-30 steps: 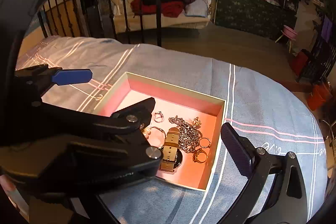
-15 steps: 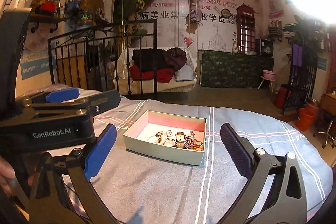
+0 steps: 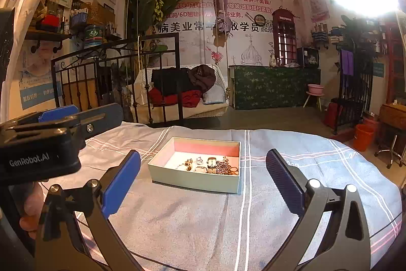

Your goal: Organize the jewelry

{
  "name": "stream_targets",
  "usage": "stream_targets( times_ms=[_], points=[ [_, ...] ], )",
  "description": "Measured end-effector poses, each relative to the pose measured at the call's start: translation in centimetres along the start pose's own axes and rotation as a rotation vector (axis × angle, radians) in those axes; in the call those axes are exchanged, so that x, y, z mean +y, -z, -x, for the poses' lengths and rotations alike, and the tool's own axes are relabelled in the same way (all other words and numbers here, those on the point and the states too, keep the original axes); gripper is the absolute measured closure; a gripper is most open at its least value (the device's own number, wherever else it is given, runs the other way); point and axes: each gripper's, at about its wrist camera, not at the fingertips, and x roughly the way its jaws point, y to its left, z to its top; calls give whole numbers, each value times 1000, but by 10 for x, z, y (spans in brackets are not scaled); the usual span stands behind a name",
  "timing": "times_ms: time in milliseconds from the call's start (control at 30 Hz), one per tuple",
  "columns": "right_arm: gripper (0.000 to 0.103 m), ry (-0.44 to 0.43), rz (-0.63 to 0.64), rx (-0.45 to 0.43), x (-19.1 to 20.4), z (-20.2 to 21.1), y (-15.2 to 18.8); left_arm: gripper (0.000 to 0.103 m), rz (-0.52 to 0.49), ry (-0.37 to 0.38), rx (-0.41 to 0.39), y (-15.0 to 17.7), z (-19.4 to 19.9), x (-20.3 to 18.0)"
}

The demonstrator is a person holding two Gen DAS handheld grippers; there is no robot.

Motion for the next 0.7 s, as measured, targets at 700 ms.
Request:
stream_targets(
  times_ms=[700],
  points=[
    [5, 12, 19, -58, 4, 11, -5, 6, -19, 1, -1, -4, 4, -5]
  ],
)
